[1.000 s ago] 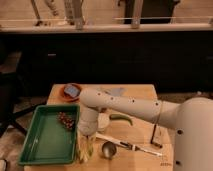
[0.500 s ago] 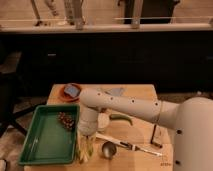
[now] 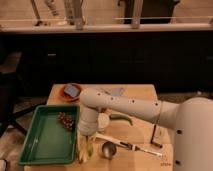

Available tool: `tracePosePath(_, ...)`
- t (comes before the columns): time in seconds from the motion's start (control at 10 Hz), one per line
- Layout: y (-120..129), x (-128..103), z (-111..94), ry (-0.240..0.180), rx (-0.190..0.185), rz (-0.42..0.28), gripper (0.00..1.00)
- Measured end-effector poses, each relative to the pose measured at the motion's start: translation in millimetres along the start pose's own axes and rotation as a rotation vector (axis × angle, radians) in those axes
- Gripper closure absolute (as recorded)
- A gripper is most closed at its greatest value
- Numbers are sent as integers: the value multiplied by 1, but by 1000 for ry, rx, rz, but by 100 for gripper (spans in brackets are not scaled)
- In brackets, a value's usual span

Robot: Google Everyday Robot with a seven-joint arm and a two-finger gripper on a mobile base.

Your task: Place banana in plastic cup

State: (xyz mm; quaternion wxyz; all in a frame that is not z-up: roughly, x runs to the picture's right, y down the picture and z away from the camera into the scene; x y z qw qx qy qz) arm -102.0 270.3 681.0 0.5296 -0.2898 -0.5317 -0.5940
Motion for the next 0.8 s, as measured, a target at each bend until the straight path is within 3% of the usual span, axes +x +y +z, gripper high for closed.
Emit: tracePosePath(0.8, 0, 0, 0, 0, 0, 0, 20)
